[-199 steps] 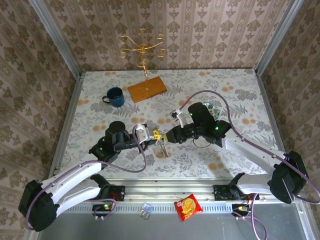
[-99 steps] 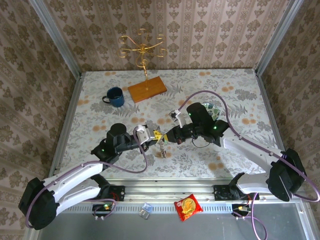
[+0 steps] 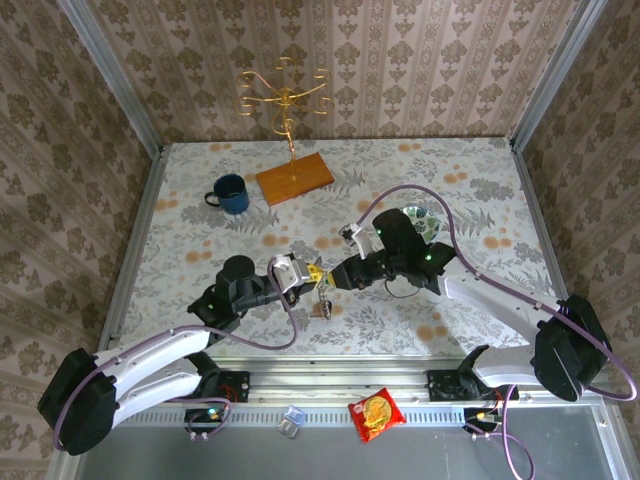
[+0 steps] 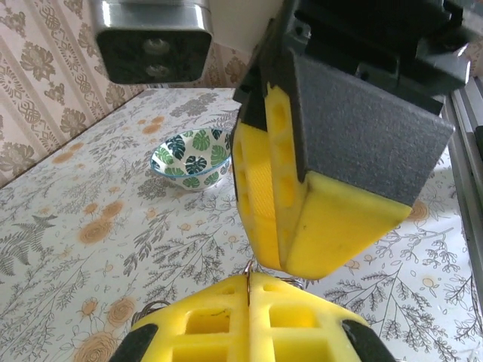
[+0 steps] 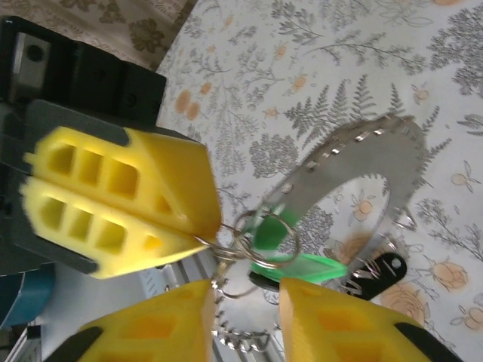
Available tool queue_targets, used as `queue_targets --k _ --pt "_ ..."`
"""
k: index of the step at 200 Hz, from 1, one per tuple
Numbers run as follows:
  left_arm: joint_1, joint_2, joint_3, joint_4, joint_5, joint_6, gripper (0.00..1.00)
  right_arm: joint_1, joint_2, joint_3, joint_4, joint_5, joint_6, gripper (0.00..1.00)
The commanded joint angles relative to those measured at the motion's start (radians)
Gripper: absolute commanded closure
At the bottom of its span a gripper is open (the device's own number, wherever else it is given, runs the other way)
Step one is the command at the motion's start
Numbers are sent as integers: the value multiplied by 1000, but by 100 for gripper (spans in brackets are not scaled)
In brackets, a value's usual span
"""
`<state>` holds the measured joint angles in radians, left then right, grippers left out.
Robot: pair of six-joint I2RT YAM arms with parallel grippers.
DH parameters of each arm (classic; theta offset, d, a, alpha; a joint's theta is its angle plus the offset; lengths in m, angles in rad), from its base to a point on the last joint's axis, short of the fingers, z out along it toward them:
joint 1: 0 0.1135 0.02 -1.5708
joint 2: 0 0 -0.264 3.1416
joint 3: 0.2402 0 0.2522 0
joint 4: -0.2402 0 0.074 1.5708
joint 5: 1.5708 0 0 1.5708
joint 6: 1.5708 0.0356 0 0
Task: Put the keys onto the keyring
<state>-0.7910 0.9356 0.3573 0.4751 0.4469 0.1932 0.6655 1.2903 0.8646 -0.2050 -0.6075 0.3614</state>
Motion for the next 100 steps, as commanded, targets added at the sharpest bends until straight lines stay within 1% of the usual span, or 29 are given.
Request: queue_targets --k 1,13,33,42,55,71,88,100 --pt "-4 -4 -15 103 -10 -48 100 12 -67 -60 42 79 -140 65" --pt "-5 0 -25 127 -14 -63 100 36 -104 -119 122 131 -238 62" --pt "-5 8 -42 166 -20 -93 100 85 -177 -246 310 176 -478 60" --pt "-5 11 -48 178 -22 -102 100 97 -201 -288 379 199 -552 58" --pt "-4 12 -51 181 -21 -109 100 93 -198 -294 398 216 -605 58" --pt "-5 20 -56 196 -15 -117 100 83 -149 -267 374 184 -655 59" --pt "-5 31 -59 206 -6 -124 100 83 -97 -247 384 141 -670 60" --pt "-5 35 -58 209 2 -124 100 82 -71 -242 403 134 -665 61"
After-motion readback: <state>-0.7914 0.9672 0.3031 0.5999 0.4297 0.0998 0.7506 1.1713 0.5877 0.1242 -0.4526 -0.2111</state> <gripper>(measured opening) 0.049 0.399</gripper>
